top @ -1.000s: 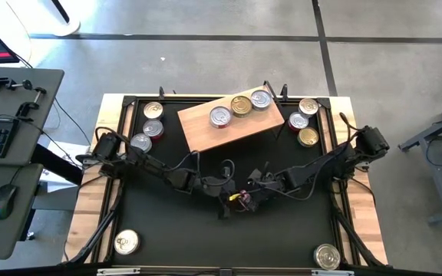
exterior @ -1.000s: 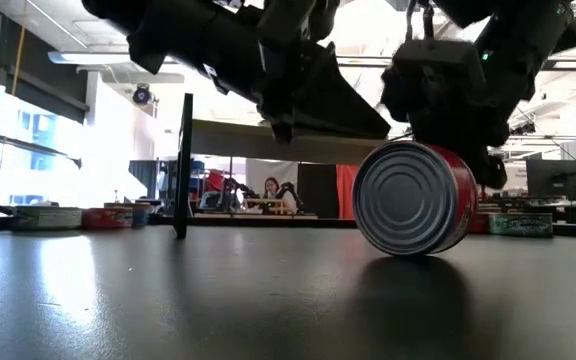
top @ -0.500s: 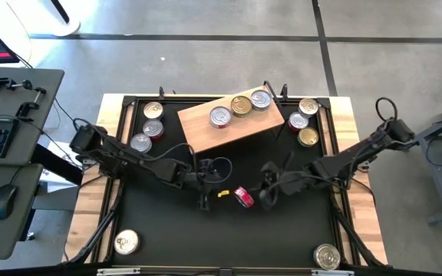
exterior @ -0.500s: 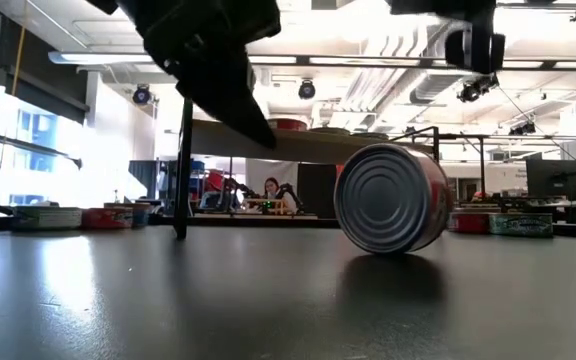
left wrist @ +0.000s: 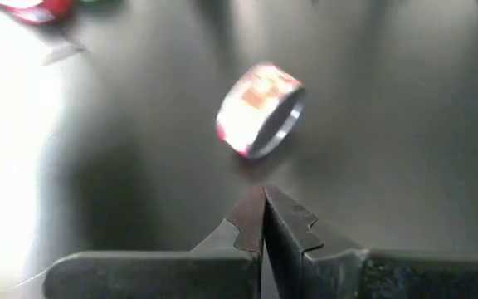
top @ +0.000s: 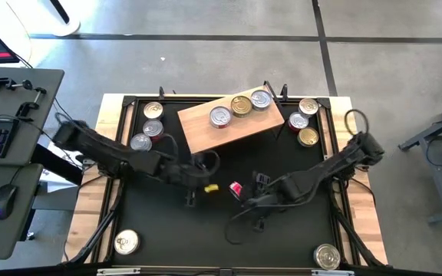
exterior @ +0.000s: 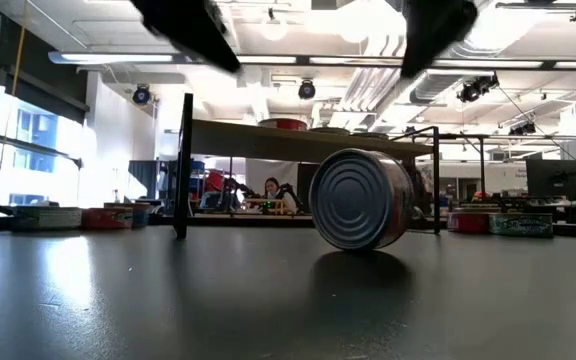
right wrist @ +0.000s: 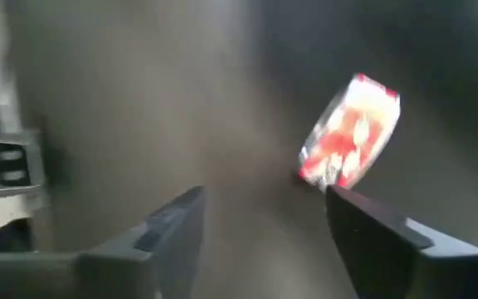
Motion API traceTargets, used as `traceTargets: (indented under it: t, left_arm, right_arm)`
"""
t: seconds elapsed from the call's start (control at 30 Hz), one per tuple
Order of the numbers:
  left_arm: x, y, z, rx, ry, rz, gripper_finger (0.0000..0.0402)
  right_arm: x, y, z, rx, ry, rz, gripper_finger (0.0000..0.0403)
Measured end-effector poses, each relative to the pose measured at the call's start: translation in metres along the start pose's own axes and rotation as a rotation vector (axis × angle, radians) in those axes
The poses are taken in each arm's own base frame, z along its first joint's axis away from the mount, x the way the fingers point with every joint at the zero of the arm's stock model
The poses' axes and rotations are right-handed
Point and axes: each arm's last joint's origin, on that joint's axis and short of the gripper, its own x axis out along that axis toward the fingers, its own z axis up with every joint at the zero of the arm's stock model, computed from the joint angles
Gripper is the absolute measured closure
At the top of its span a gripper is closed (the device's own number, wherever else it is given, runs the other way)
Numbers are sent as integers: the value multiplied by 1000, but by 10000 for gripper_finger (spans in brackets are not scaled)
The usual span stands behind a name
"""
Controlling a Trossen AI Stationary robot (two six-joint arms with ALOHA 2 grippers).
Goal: Stack canned seafood by type on shelf
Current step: Stack the bottom right red tuna can on top of the red tuna can on the shelf
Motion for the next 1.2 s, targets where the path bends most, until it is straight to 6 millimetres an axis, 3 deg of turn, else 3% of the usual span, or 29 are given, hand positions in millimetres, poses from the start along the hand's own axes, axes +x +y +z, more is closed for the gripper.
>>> traceTargets:
  t: [0.13, 0.27, 0.47, 0.6, 0.8, 1.2]
  left_arm:
    - [-56, 18, 0, -67, -75, 58, 402]
    - [-102, 30, -4, -141, -170, 53, 402]
    - [-143, 40, -11, -177, -289, 35, 402]
    - [-154, 40, -15, -173, -312, 11, 402]
    - [-154, 34, -18, -141, -280, -22, 402]
    - [-151, 27, -18, -117, -268, -49, 401]
  right_arm:
    - [28, -2, 6, 135, 9, -69, 128]
    - [42, -14, 15, 337, -73, -174, 123]
    - [47, -29, 28, 480, -138, -210, 123]
    - [48, -34, 32, 484, -112, -186, 123]
    - [52, -39, 35, 497, -83, -171, 123]
    - [102, -40, 28, 462, 55, -214, 124]
